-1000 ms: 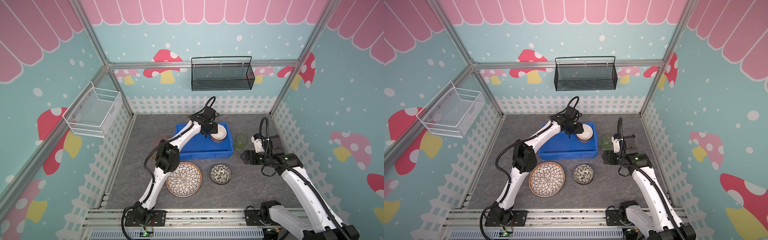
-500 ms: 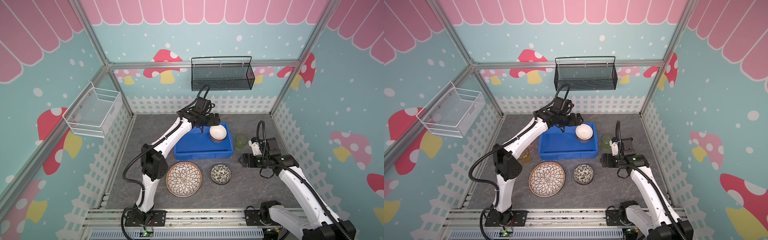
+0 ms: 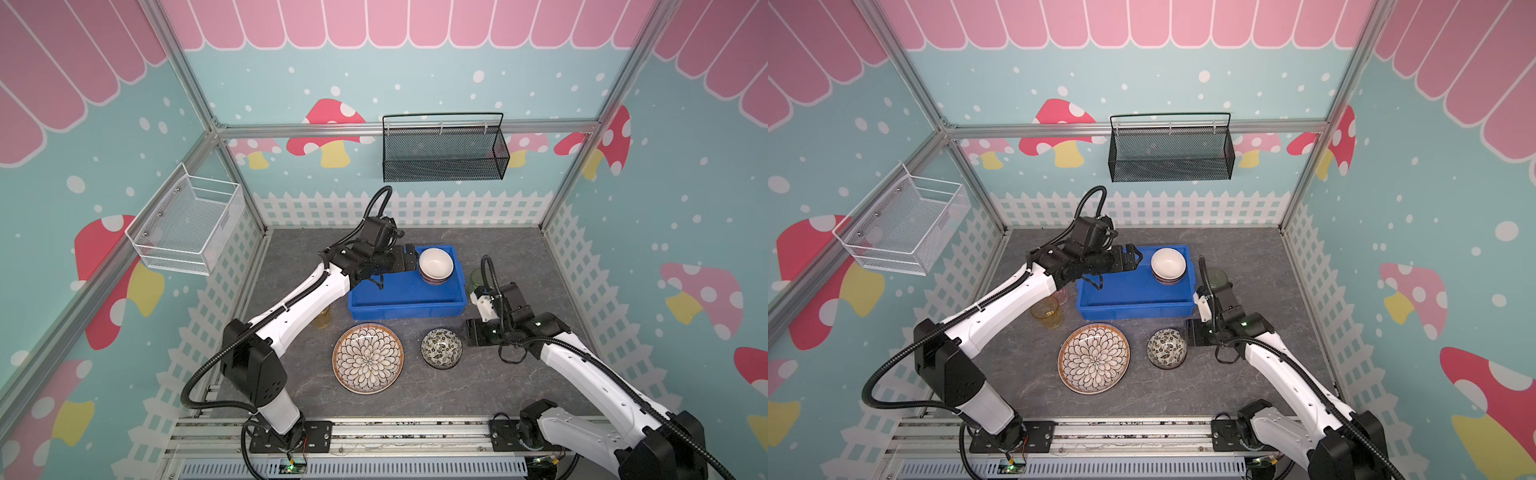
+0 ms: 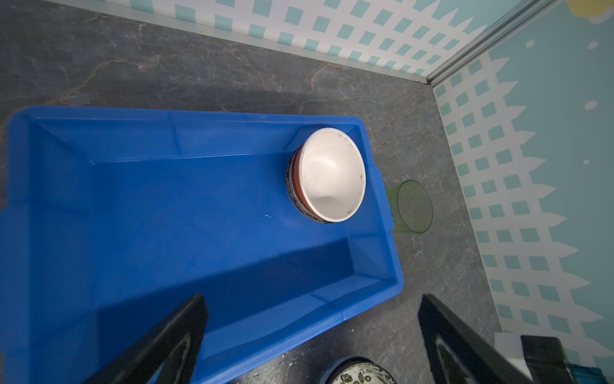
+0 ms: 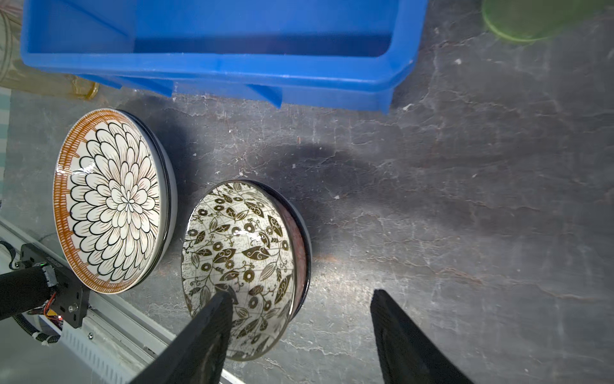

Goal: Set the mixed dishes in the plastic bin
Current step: 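Open the left gripper and raise it from the bin, then grasp the rim of the leaf-print bowl atop the stack with the right gripper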

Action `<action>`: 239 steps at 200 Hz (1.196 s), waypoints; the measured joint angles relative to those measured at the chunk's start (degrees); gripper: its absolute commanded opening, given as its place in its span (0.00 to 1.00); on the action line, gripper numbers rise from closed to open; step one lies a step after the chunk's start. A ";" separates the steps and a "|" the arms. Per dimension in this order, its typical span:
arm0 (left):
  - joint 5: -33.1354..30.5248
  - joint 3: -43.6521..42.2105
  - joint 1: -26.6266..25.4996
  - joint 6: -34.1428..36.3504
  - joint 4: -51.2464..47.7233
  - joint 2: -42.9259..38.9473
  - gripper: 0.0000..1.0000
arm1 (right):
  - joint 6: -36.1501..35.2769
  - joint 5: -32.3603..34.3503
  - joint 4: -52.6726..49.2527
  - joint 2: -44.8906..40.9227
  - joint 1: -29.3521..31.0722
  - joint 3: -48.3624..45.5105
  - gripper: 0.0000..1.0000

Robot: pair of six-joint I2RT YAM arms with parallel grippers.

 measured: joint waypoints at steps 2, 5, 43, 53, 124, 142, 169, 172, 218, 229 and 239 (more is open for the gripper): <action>0.00 -0.37 0.02 -0.04 0.13 -0.22 0.99 | 0.11 0.17 0.02 0.15 0.15 0.00 0.66; -0.07 -0.85 0.04 -0.11 0.17 -0.59 0.99 | 0.42 0.48 0.07 0.48 0.44 0.00 0.65; -0.42 -6.51 0.26 -1.60 1.16 -4.85 0.99 | 2.38 3.74 0.52 2.80 3.28 0.00 0.55; -0.42 -8.04 0.28 -1.88 1.40 -6.01 0.99 | 2.64 4.39 0.61 3.50 4.04 0.00 0.53; -0.35 -11.82 0.39 0.55 -0.44 -8.74 0.99 | 4.72 6.64 1.38 7.32 7.69 0.00 0.39; -0.33 -11.76 0.39 1.36 -1.20 -8.74 0.99 | 5.05 6.75 1.60 8.55 8.22 0.00 0.37; 0.22 -11.21 0.39 1.79 -1.86 -8.72 0.99 | 5.42 6.99 1.88 9.92 8.92 0.02 0.31; 0.28 -11.17 0.39 1.81 -1.86 -8.72 0.99 | 5.35 6.99 1.90 10.03 9.01 0.02 0.31; 0.35 -11.08 0.39 1.97 -1.88 -8.41 0.99 | 5.57 7.74 1.92 11.10 9.62 0.50 0.22; 0.35 -11.08 0.39 1.97 -1.90 -8.37 0.99 | 5.57 8.15 1.77 11.15 9.81 0.79 0.20; 0.35 -11.08 0.39 1.97 -1.88 -8.31 0.99 | 5.46 8.50 1.64 11.19 9.92 0.94 0.19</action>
